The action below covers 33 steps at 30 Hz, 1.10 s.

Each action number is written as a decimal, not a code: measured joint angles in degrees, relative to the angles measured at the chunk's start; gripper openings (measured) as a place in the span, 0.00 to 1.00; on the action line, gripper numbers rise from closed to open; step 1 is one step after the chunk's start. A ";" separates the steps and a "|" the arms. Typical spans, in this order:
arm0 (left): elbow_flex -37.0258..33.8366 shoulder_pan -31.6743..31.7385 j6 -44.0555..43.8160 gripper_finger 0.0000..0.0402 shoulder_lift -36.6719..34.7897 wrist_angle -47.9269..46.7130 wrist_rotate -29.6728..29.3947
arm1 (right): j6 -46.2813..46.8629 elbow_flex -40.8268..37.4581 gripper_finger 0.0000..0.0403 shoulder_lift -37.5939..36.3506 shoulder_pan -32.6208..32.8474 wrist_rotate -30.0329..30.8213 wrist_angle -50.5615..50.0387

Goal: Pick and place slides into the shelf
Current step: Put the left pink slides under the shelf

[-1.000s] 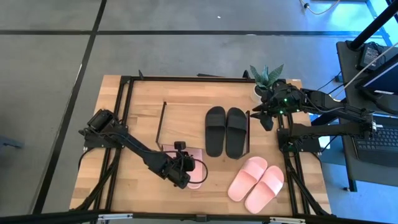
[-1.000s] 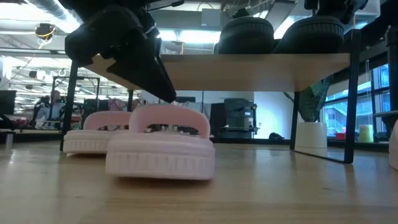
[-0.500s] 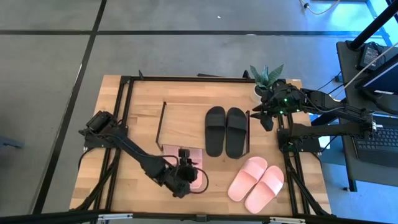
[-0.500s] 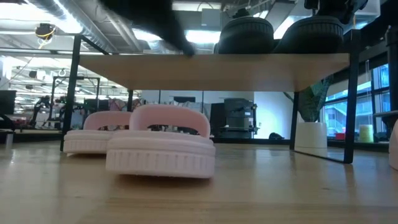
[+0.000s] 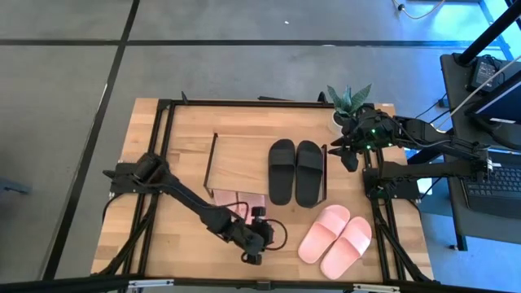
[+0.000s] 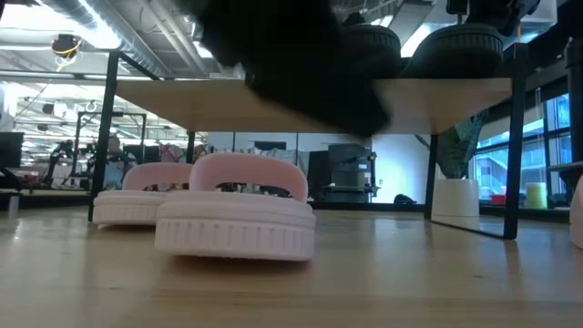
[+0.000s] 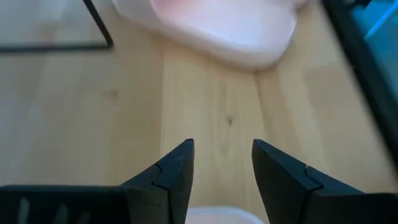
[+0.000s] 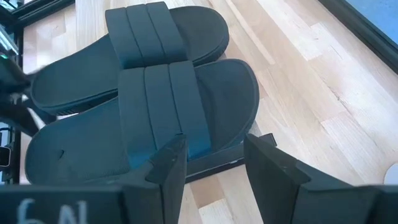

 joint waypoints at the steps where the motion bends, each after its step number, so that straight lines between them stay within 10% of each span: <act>1: 0.00 -0.02 -0.98 0.38 0.83 0.12 0.05 | -0.02 0.00 0.40 0.00 0.00 0.00 -0.03; 33: 0.17 -0.55 -17.98 0.38 2.60 -10.37 -1.30 | 0.01 0.00 0.40 0.00 0.00 -0.02 -1.14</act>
